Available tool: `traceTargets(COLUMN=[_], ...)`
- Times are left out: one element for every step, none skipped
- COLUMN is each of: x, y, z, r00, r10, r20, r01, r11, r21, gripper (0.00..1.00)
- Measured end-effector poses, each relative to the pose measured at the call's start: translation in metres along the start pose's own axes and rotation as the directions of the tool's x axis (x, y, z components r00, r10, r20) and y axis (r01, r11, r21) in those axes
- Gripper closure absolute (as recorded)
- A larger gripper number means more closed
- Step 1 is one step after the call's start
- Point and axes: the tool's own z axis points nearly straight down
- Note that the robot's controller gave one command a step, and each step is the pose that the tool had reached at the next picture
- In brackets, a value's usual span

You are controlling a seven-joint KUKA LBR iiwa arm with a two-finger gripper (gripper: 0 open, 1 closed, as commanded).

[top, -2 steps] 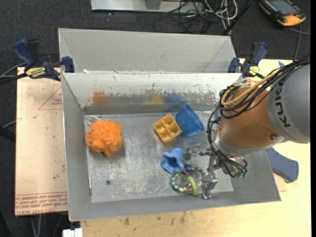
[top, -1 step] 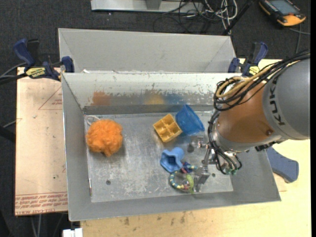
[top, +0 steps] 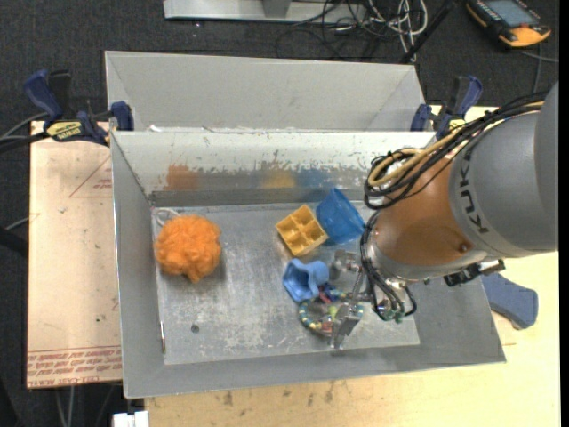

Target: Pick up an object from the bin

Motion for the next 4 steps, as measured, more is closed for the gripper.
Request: traceTargets(x=[-0.008, -0.009, -0.008, -0.007], y=[0.027, 0.027, 0.026, 0.026], z=[0.010, 0.010, 0.007, -0.004], r00=[0.996, 0.996, 0.996, 0.996], r10=[0.092, 0.091, 0.091, 0.092], r20=[0.006, 0.008, 0.009, 0.007], r01=[-0.092, -0.091, -0.091, -0.092], r11=[0.996, 0.996, 0.996, 0.996], r21=[-0.002, -0.003, -0.002, 0.000], gripper=[1.00, 1.00, 1.00, 1.00])
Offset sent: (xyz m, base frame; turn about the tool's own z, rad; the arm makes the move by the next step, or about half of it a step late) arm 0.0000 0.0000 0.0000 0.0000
